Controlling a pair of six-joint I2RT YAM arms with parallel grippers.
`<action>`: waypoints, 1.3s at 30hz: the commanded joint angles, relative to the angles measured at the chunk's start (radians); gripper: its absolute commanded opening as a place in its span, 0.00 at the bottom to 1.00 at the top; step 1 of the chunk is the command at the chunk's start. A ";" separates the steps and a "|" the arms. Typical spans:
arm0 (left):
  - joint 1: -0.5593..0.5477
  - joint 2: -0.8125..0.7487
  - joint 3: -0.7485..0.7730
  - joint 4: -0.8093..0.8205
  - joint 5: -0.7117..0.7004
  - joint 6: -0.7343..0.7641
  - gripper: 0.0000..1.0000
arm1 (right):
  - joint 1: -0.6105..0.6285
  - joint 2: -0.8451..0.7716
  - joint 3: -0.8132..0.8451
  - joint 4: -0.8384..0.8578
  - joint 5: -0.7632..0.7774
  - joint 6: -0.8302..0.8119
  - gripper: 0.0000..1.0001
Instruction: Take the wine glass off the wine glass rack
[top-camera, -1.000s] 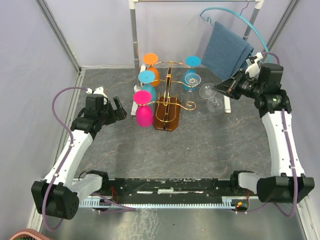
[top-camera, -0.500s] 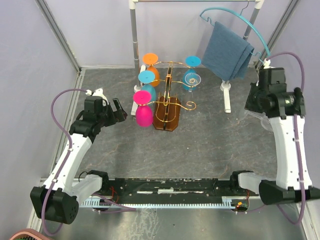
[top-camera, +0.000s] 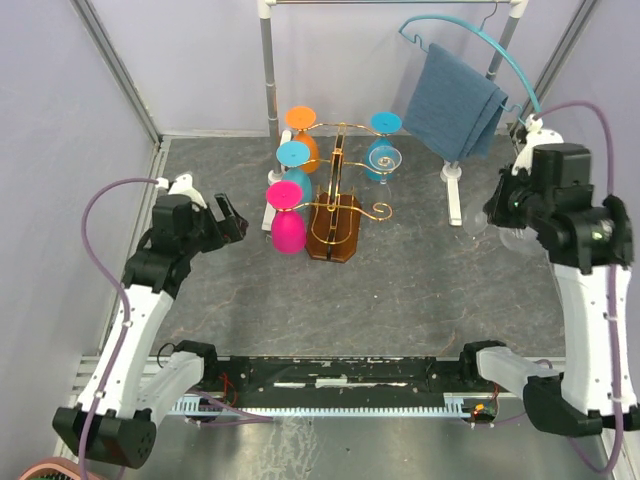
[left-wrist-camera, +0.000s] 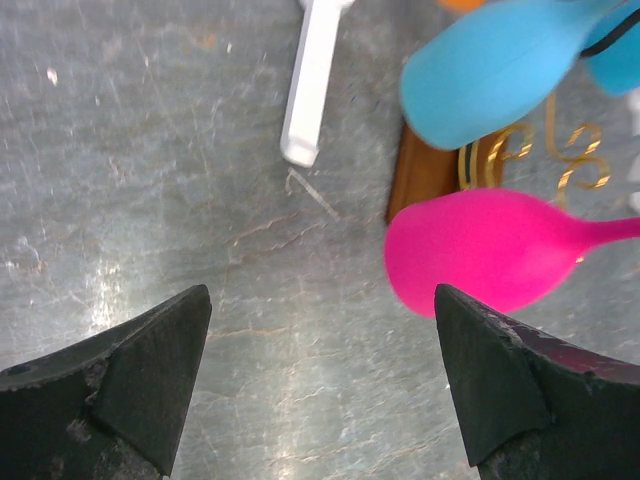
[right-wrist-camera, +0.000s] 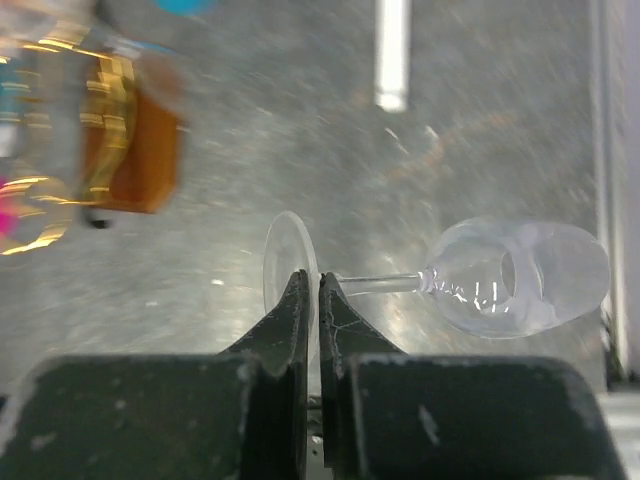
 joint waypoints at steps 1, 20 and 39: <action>-0.001 -0.103 0.115 0.014 -0.025 -0.048 0.99 | 0.048 0.008 0.255 0.066 -0.292 -0.088 0.01; -0.004 0.154 0.503 0.300 0.678 -0.696 0.93 | 0.318 -0.002 0.178 0.693 -1.057 -0.497 0.01; -0.204 0.339 0.676 0.332 0.685 -0.916 0.99 | 0.813 0.309 0.518 0.322 -0.724 -0.903 0.01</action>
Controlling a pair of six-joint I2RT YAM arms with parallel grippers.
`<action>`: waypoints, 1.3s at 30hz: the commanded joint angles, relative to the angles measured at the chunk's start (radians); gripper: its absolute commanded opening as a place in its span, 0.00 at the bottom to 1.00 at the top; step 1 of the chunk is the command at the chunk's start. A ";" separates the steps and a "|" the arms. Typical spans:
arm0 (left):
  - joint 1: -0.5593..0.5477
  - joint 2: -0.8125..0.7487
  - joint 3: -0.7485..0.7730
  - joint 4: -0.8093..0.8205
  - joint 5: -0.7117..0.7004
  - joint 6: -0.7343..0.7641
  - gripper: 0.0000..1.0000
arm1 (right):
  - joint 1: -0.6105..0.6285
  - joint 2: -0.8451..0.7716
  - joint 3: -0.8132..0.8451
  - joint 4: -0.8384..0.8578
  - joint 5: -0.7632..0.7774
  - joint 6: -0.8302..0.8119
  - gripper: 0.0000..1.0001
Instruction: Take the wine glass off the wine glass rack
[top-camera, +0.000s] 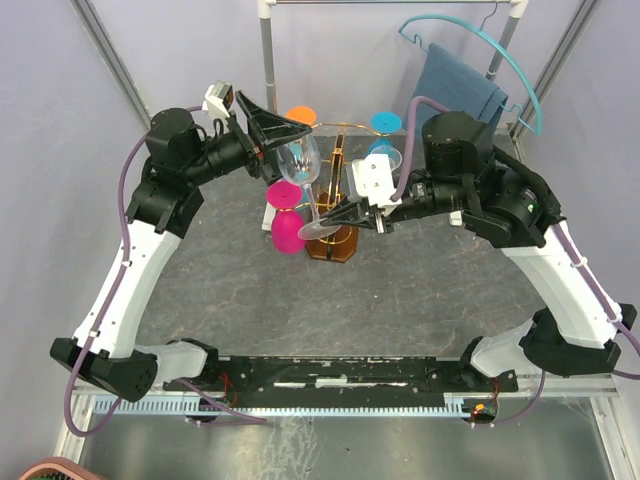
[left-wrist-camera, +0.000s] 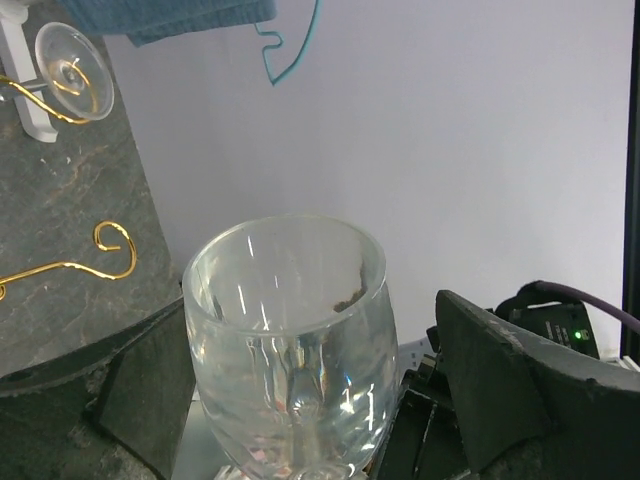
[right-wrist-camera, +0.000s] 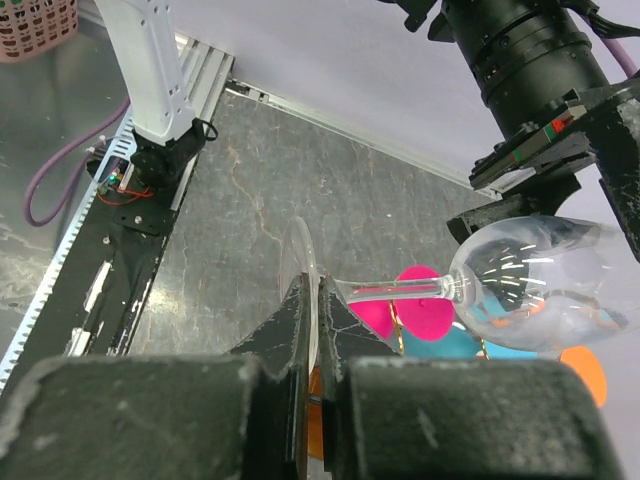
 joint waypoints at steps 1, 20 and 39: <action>-0.001 -0.015 0.052 -0.004 0.043 -0.038 0.99 | 0.030 -0.005 0.054 0.025 0.106 -0.071 0.01; -0.003 -0.050 0.066 -0.110 -0.024 0.108 0.33 | 0.052 -0.009 0.004 0.137 0.285 0.014 0.65; 0.150 -0.059 0.022 -0.089 -1.189 1.096 0.18 | 0.052 -0.291 -0.373 0.313 0.660 0.205 1.00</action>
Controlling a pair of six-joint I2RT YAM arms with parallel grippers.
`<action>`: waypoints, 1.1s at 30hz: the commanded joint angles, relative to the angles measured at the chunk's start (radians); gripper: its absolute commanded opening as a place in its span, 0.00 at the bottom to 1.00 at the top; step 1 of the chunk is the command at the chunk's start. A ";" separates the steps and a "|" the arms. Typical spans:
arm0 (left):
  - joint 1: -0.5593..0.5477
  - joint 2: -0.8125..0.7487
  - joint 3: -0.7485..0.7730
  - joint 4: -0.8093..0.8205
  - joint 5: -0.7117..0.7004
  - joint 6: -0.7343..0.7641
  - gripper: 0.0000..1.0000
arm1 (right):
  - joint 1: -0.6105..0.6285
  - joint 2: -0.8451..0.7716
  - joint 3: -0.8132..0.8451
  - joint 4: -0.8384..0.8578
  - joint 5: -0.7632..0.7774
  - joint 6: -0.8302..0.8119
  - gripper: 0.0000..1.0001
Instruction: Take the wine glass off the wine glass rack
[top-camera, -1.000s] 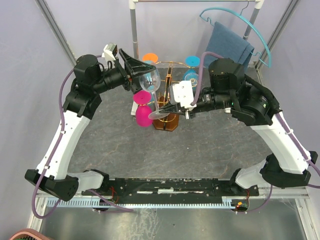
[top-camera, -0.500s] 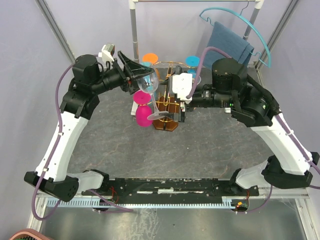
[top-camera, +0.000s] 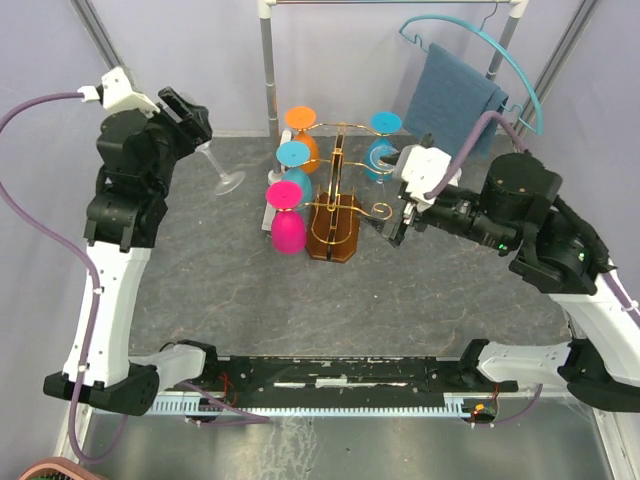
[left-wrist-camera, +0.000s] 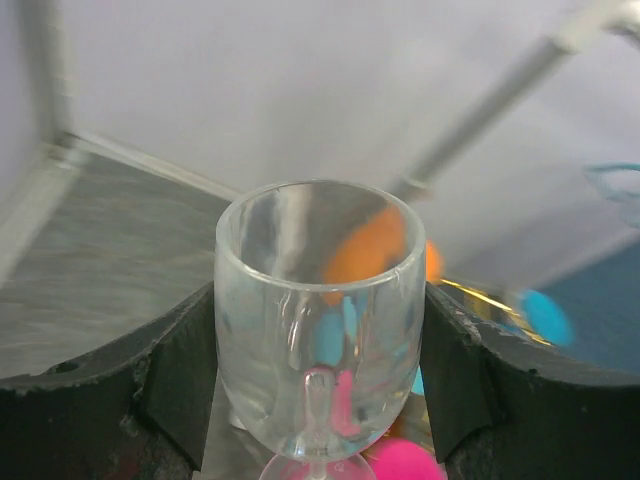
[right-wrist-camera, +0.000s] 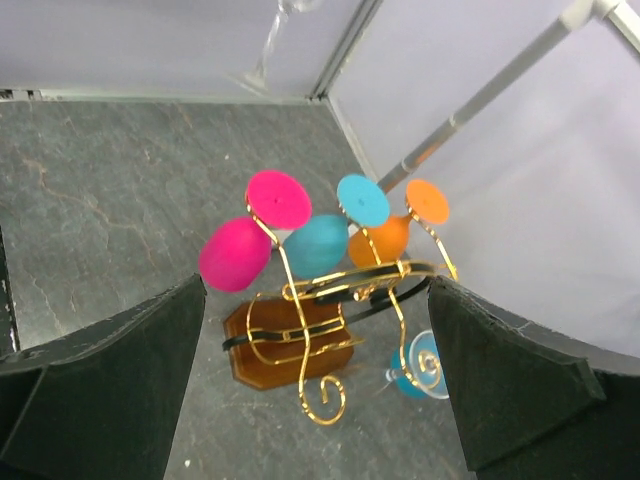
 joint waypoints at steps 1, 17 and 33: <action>0.001 -0.015 -0.218 0.299 -0.356 0.344 0.20 | 0.001 -0.036 -0.120 0.102 0.068 0.058 1.00; 0.060 0.186 -0.749 1.264 -0.587 0.518 0.31 | -0.028 -0.078 -0.349 0.199 0.108 0.056 1.00; 0.109 0.574 -0.696 1.544 -0.597 0.519 0.36 | -0.297 -0.046 -0.475 0.338 -0.194 0.190 1.00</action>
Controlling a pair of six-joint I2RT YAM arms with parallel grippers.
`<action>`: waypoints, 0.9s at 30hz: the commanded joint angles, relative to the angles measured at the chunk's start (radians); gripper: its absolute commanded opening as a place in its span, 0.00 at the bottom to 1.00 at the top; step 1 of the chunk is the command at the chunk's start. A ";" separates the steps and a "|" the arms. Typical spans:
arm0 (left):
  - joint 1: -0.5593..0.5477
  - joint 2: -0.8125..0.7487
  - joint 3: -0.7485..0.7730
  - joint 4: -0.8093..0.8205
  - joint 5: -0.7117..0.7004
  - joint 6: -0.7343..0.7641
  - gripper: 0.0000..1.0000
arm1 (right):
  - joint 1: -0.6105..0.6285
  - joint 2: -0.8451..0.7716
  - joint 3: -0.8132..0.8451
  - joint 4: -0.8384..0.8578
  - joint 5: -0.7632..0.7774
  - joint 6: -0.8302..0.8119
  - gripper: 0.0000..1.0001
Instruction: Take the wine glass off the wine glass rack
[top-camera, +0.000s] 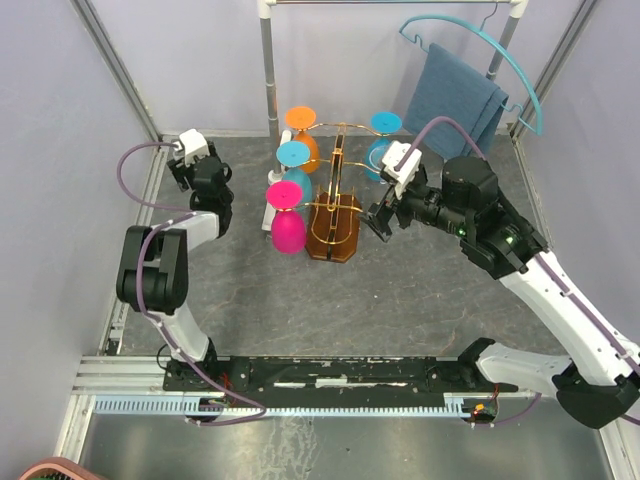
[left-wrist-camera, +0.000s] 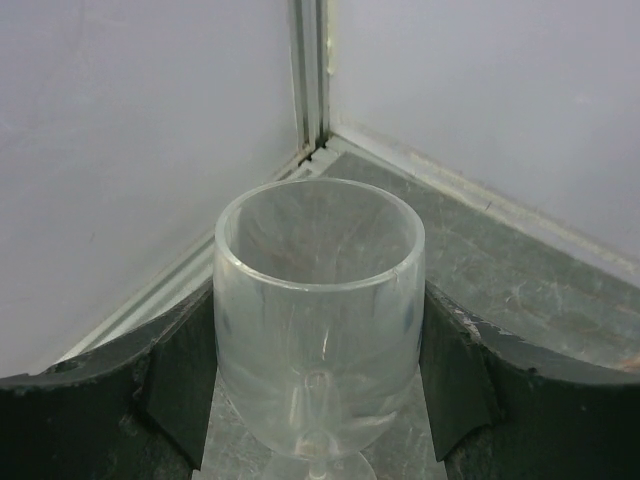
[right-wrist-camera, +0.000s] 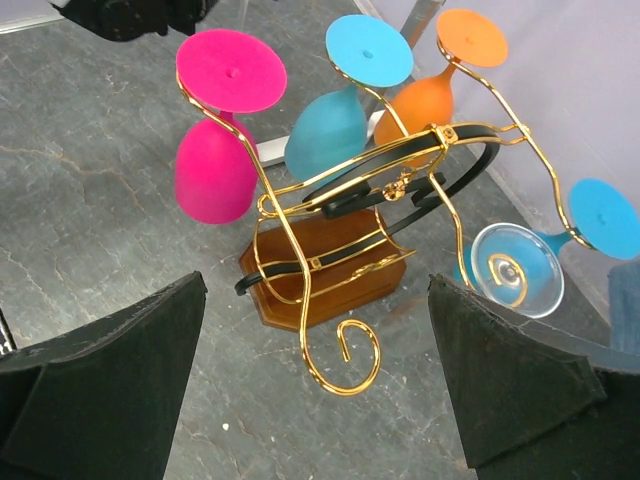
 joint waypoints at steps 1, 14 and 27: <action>0.001 0.062 0.065 0.169 -0.041 0.023 0.36 | -0.028 0.019 -0.006 0.110 -0.069 0.039 1.00; 0.016 0.261 0.181 0.343 -0.064 0.111 0.47 | -0.067 0.066 -0.041 0.159 -0.106 0.068 1.00; 0.028 0.393 0.218 0.485 -0.065 0.123 0.48 | -0.106 0.116 -0.047 0.191 -0.129 0.090 1.00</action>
